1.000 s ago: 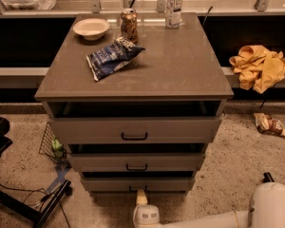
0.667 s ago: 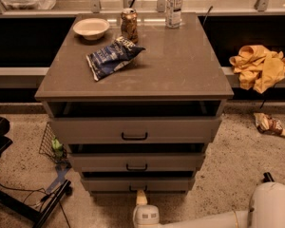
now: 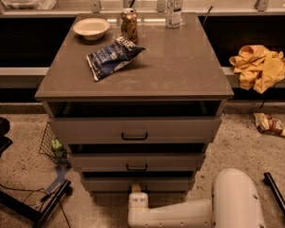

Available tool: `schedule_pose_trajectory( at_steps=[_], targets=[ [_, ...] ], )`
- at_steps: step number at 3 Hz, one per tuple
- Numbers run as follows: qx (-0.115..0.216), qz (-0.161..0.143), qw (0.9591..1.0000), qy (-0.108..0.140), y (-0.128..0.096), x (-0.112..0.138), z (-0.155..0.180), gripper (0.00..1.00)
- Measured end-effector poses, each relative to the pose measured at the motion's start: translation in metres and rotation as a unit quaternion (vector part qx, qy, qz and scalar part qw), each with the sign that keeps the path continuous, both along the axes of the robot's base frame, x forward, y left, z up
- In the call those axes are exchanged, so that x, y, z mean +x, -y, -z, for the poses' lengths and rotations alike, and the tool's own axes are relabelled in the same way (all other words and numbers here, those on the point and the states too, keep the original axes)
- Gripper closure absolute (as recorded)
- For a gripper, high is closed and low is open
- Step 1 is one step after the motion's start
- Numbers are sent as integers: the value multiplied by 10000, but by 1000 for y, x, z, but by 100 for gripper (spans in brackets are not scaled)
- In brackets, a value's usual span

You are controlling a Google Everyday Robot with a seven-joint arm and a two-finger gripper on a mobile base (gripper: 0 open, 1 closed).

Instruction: Open bottom drawer

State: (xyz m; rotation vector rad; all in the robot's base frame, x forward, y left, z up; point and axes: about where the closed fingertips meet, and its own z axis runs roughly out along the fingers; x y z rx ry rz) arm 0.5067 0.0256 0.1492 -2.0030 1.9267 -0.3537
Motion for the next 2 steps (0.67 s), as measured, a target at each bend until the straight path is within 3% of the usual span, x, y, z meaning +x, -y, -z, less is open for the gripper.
schedule_pose_trajectory(
  at_steps=[1, 2],
  targets=[
    [-18, 23, 10000, -9, 2, 3, 1, 0],
    [-154, -98, 9991, -376, 8, -7, 12, 0]
  ],
)
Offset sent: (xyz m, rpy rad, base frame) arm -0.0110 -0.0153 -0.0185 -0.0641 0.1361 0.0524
